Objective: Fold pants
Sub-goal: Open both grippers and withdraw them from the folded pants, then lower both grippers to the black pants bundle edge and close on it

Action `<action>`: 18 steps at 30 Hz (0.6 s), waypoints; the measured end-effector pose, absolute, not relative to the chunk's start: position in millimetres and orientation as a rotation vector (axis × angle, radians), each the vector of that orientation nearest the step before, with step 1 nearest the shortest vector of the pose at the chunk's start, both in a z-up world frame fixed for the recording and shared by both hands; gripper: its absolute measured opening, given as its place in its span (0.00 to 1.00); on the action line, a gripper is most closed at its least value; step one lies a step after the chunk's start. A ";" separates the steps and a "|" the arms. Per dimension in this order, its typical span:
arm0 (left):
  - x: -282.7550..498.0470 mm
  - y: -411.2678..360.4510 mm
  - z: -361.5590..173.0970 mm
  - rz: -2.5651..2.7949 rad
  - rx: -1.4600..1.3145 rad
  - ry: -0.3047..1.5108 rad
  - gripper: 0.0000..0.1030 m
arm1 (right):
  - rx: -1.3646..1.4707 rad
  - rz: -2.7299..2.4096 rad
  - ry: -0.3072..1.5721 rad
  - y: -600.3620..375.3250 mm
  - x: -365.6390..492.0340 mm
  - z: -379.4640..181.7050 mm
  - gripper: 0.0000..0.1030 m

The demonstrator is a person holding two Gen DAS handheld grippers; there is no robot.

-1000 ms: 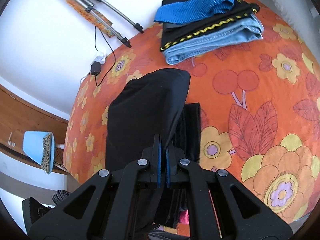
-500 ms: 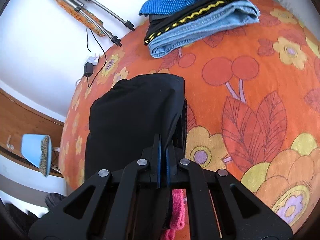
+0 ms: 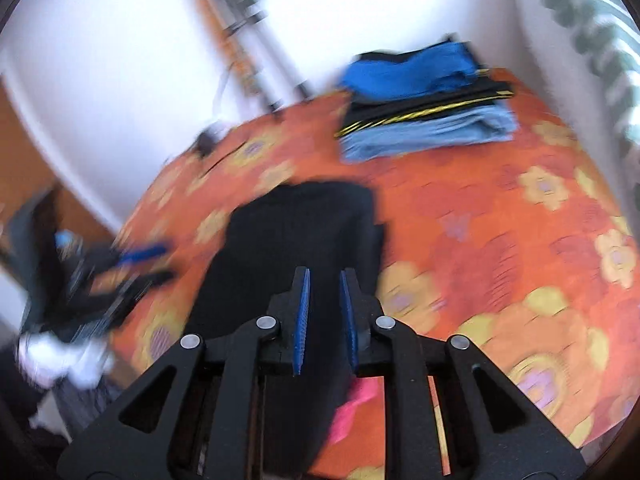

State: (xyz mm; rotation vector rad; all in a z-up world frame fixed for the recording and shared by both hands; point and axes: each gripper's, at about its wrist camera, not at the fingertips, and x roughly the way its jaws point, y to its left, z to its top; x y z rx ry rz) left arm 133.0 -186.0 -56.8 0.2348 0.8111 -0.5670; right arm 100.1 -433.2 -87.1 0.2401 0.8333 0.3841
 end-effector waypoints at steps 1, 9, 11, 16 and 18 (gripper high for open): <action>136.8 -189.1 -61.5 -0.555 0.260 0.806 0.33 | 0.200 0.406 0.840 -420.7 94.3 -89.1 0.16; 186.5 -196.5 -102.1 -0.533 0.249 0.916 0.33 | 0.026 0.441 0.955 -389.7 81.9 -132.1 0.16; 195.8 -195.5 -110.9 -0.525 0.229 0.947 0.33 | 0.038 0.455 0.949 -395.7 81.6 -133.1 0.16; 205.5 -198.6 -111.6 -0.514 0.233 0.927 0.33 | -0.011 0.460 0.925 -394.3 76.0 -134.7 0.16; 211.4 -196.2 -110.5 -0.508 0.206 0.937 0.33 | -0.032 0.456 0.922 -392.1 74.8 -134.3 0.16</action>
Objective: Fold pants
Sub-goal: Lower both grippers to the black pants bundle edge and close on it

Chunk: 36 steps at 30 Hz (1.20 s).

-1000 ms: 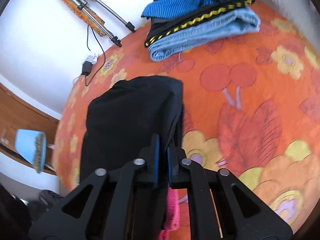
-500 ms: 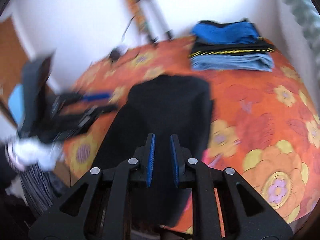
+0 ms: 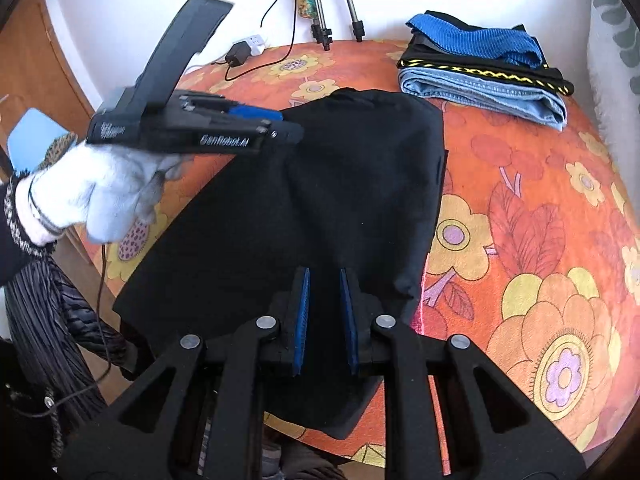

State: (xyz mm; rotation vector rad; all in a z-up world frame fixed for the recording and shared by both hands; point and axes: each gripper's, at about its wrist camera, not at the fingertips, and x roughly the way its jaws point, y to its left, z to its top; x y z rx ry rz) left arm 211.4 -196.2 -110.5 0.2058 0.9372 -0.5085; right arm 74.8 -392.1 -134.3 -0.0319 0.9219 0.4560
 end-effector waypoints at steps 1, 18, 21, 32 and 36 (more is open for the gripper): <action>214.2 -195.9 -110.4 -0.503 0.198 0.940 0.33 | -0.037 0.453 0.921 -390.4 76.7 -134.5 0.16; 155.5 -169.9 -45.5 -0.428 0.198 0.787 0.40 | 0.040 0.330 0.821 -413.9 66.6 -97.9 0.34; 139.5 -171.1 -40.8 -0.452 0.185 0.778 0.43 | 0.070 0.304 0.802 -419.2 71.5 -94.4 0.49; 132.4 -152.5 -67.0 -0.493 0.008 0.899 0.52 | 0.117 0.273 0.830 -419.8 105.3 -109.0 0.70; 132.1 -140.3 -84.4 -0.522 -0.093 0.960 0.52 | 0.145 0.256 0.862 -424.3 116.2 -120.2 0.71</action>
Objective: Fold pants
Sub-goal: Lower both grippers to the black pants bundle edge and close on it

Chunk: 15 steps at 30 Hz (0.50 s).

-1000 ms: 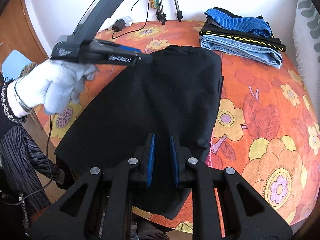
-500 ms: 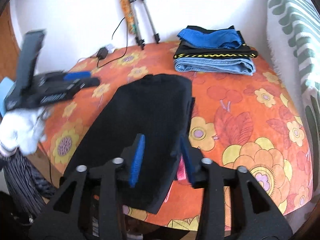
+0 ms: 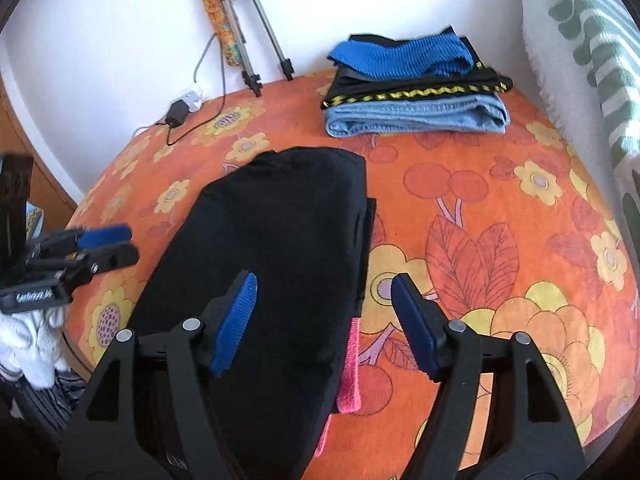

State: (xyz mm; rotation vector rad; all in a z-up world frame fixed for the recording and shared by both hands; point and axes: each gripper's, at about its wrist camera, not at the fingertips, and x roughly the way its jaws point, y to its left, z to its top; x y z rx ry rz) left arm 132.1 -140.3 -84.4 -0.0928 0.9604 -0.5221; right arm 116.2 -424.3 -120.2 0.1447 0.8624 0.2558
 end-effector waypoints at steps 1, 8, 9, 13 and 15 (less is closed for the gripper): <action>131.7 -138.6 -87.5 -0.529 -0.118 0.972 0.53 | 0.158 0.251 0.871 -426.8 118.5 -122.3 0.72; 142.4 -130.9 -108.4 -0.573 -0.317 1.072 0.58 | 0.261 0.266 0.929 -437.9 133.6 -132.2 0.74; 142.8 -133.3 -110.1 -0.571 -0.310 1.074 0.58 | 0.266 0.266 0.937 -437.9 135.7 -133.8 0.74; 143.4 -141.8 -117.0 -0.583 -0.297 1.089 0.58 | 0.274 0.264 0.963 -438.5 142.9 -139.8 0.74; 144.5 -145.6 -120.4 -0.587 -0.288 1.096 0.58 | 0.285 0.257 0.967 -441.0 145.2 -142.1 0.74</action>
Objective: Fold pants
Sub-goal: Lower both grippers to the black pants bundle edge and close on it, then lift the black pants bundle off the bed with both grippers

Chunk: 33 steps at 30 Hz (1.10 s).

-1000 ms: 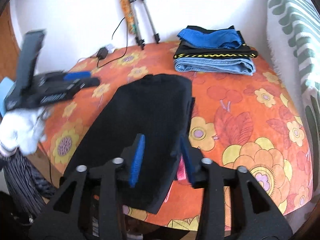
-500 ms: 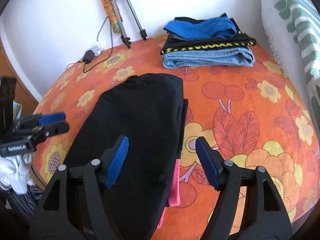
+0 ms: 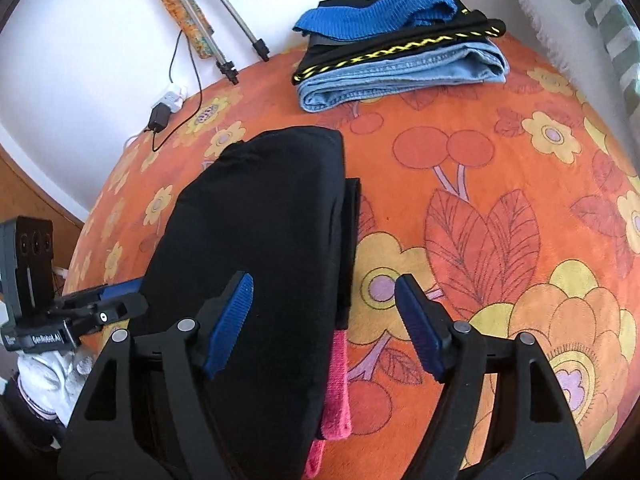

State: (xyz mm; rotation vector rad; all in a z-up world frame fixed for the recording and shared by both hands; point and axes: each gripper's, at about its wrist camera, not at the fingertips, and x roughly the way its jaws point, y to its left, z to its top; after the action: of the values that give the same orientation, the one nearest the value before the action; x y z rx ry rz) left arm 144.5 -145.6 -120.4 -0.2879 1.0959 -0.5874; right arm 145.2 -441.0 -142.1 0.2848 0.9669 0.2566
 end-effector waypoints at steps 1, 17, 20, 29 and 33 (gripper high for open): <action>145.6 -146.7 -121.9 -0.586 -0.286 1.099 0.58 | 0.292 0.255 0.969 -442.2 146.2 -143.2 0.74; 156.3 -160.2 -126.0 -0.604 -0.292 1.062 0.58 | 0.183 0.293 0.984 -410.4 149.1 -153.9 0.50; 158.2 -160.5 -126.3 -0.603 -0.307 1.057 0.45 | 0.211 0.290 0.979 -414.6 148.7 -154.1 0.42; 159.2 -161.3 -124.5 -0.600 -0.302 1.040 0.33 | 0.340 0.318 0.994 -433.9 152.0 -158.1 0.31; 159.4 -160.5 -124.8 -0.601 -0.294 1.037 0.31 | 0.343 0.335 1.000 -435.4 153.5 -158.7 0.34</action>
State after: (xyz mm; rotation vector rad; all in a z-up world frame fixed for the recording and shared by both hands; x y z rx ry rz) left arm 159.4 -160.5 -124.8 -0.2944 1.0367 -0.6009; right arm 153.5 -435.4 -158.7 0.3431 0.9997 0.3351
